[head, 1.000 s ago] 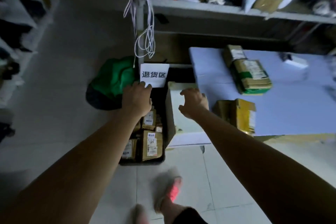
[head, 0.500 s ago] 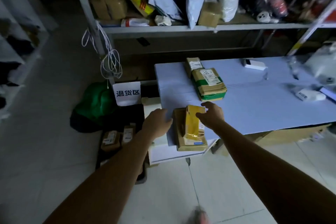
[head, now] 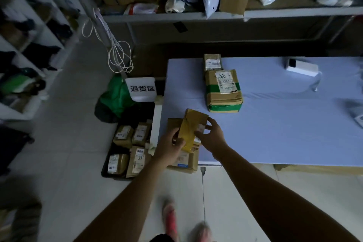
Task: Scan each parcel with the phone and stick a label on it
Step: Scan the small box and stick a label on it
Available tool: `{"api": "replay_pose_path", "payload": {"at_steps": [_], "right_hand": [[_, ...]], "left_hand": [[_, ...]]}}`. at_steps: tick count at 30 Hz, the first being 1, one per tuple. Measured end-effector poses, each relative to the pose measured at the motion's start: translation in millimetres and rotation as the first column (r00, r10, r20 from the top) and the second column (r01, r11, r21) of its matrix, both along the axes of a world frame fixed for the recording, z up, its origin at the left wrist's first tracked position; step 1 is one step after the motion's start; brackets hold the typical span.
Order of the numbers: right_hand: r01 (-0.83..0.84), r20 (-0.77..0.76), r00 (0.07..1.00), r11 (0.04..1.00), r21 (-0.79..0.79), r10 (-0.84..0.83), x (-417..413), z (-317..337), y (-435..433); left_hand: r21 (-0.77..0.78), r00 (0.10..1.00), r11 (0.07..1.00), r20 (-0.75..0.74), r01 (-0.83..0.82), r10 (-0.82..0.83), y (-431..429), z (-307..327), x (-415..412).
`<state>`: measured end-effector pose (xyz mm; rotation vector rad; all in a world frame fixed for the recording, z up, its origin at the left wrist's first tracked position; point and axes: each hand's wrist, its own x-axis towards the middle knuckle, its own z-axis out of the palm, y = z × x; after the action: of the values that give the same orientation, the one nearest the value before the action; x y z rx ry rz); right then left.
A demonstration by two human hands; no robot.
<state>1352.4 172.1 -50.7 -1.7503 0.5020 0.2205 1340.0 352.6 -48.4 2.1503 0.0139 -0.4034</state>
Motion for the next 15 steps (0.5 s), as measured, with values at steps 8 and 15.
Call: {"api": "replay_pose_path", "payload": {"at_steps": [8,15], "right_hand": [[0.219,0.058,0.970,0.952,0.215,-0.236,32.3,34.9,-105.9],[0.427,0.089,0.902,0.903,-0.045,-0.422,33.4,52.9,-237.6]], "left_hand": [[-0.246,0.981,0.959,0.165,0.142,-0.103,-103.7,31.2,83.6],[-0.315,0.953,0.902,0.166,0.295,-0.253,-230.9,37.0,139.9]]}}
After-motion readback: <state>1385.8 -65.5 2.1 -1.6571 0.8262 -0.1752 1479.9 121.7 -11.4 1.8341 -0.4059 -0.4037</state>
